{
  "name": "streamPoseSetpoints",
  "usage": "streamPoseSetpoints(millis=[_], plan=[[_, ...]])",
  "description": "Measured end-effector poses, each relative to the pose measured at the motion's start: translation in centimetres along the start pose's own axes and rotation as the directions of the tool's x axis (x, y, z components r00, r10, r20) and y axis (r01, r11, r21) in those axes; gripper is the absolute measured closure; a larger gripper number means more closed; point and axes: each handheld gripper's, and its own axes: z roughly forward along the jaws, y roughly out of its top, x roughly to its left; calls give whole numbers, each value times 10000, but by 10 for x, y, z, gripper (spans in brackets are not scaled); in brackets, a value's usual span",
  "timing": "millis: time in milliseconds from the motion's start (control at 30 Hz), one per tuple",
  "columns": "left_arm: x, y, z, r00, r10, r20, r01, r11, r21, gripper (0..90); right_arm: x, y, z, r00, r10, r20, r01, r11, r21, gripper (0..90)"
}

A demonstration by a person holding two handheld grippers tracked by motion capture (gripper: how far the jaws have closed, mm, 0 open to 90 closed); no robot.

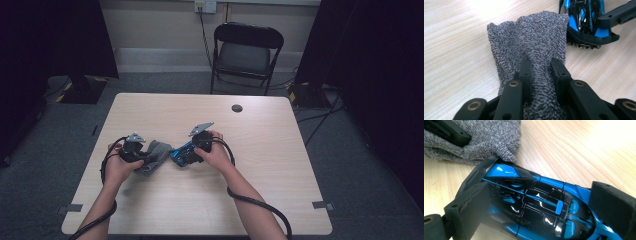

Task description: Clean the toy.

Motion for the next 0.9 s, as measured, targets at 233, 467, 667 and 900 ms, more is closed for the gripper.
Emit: streamPoseSetpoints(millis=[233, 467, 667, 900], plan=[[-1, -2, -11, 9999, -26, -162, 22, 9997, -226, 734, 1, 0, 0, 10000, -40, 1, 40, 10000, -37, 29], [3, -1, -22, 9994, -151, -295, 141, 9992, -363, 733, 3, 0, 0, 10000, -33, 49, 33, 10000, -36, 28], [1, 3, -26, 9994, 8, -342, -17, 9996, -264, 731, 5, 3, -2, 9998, -175, 30, 175, 9998, 112, 90], [-5, 15, -32, 9995, 140, -299, -152, 9991, -394, 730, 0, 12, -20, 9995, -316, 73, 317, 9994, -130, 146]])
